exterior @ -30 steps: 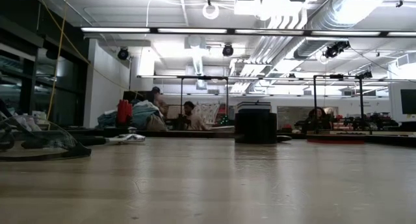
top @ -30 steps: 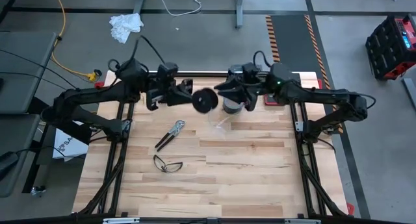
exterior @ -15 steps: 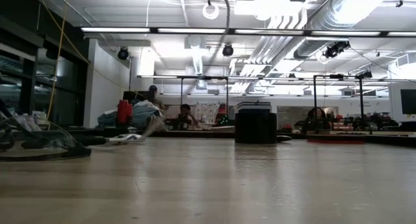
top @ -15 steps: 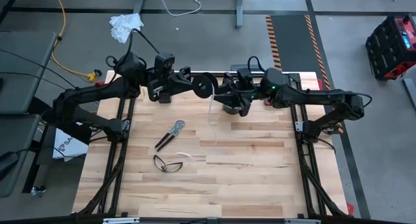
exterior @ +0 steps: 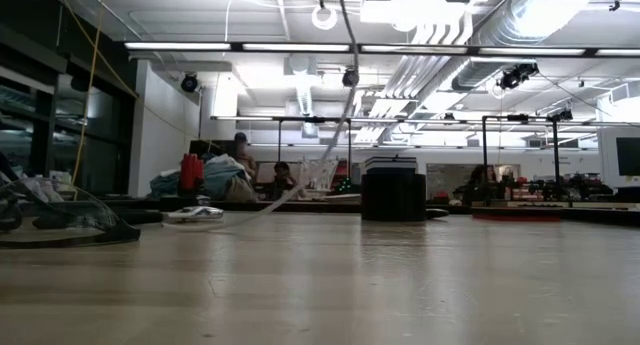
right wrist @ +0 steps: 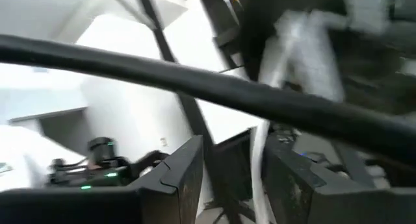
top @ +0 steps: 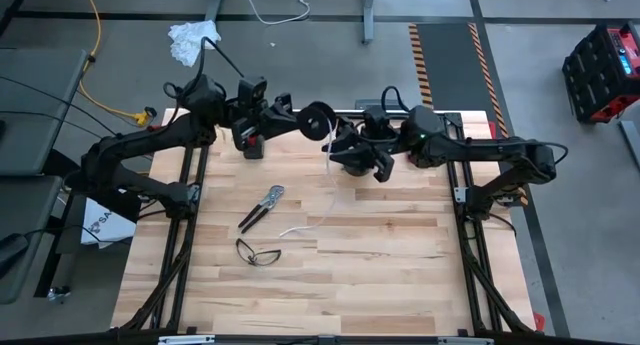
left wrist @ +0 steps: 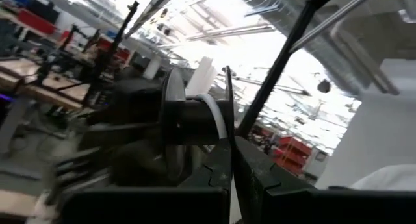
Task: Coil cords
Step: Uncoil the white wire from the black spool
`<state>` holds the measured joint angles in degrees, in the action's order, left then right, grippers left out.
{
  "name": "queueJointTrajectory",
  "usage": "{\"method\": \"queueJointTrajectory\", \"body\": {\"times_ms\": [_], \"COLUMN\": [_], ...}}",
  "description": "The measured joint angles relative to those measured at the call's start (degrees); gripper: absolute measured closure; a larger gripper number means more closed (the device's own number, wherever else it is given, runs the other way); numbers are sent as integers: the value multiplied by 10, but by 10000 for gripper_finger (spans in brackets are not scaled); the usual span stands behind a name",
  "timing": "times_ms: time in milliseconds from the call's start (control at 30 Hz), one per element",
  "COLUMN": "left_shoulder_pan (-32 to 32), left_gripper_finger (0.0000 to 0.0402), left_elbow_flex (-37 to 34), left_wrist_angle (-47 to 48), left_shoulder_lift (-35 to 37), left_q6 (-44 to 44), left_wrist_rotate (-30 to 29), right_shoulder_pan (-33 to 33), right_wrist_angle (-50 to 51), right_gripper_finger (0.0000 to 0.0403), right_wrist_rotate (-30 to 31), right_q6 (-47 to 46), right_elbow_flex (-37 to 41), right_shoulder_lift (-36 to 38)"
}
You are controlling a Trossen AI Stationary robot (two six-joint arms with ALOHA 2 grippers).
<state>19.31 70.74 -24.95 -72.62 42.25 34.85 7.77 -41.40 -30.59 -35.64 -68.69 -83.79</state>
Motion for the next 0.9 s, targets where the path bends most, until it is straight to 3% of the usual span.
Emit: {"method": "queueJointTrajectory", "body": {"times_ms": [200, 367, 467, 667, 900], "left_shoulder_pan": [10, -7, -36, -85, -78], "left_gripper_finger": [401, 401, 401, 401, 401], "left_elbow_flex": [0, 0, 0, 0, 0], "left_wrist_angle": [39, 57, 55, 7, -168], "left_shoulder_lift": [1, 3, 3, 3, 3], "left_q6": [-1, 68, 103, 116, 116], "left_wrist_rotate": [31, 106, 117, 73, -17], "right_shoulder_pan": [-7, 7, 19, 35, 36], "right_wrist_angle": [2, 23, 89, 249, 317], "right_gripper_finger": [263, 263, 263, 263, 263], "right_wrist_rotate": [-64, -95, -97, -51, -30], "right_q6": [-11, -13, 28, 134, 136], "right_elbow_flex": [-57, -116, -151, -187, -187], "right_shoulder_lift": [3, 11, 11, 9, -8]}}
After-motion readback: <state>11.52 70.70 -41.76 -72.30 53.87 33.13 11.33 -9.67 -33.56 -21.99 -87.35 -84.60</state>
